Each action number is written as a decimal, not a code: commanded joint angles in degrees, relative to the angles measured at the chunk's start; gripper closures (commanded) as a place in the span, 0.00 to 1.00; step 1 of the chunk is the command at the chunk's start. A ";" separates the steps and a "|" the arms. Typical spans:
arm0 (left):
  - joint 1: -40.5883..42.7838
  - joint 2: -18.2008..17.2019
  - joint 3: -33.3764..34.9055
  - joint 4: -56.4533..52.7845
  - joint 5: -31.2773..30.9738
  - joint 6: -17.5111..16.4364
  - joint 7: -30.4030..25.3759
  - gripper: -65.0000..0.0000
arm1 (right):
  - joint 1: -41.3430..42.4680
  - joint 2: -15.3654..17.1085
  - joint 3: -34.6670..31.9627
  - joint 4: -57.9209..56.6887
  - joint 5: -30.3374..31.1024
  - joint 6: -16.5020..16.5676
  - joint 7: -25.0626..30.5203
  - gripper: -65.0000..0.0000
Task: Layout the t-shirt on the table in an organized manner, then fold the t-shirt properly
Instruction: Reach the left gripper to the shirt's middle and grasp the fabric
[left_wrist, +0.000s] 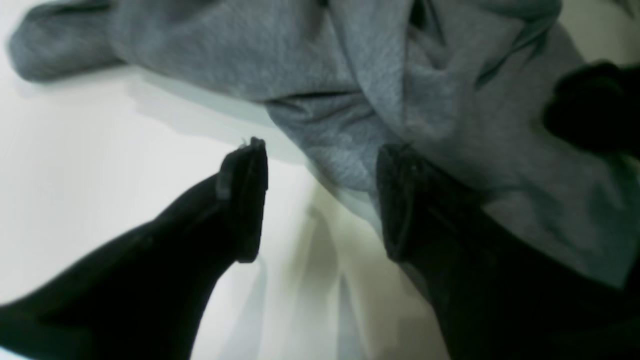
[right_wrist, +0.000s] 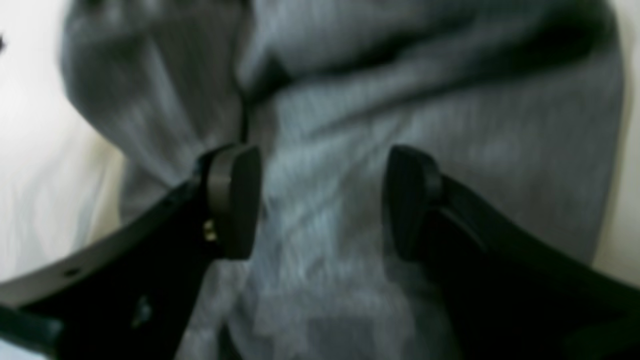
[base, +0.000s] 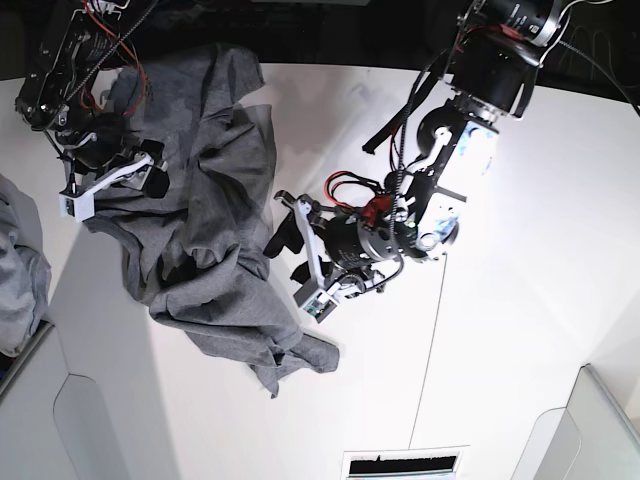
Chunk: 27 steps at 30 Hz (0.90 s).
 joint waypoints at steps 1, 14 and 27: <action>-2.58 1.07 0.81 -1.62 0.74 1.29 -2.54 0.43 | 0.59 0.35 0.02 1.05 0.90 0.59 0.94 0.40; -6.71 10.34 9.16 -11.80 9.57 9.88 -5.18 0.52 | -1.01 0.33 0.02 1.01 2.64 1.25 1.20 0.40; -6.75 13.40 21.22 -11.78 10.80 11.50 -10.71 0.52 | -2.25 0.37 0.02 -1.46 -1.62 1.20 0.81 0.40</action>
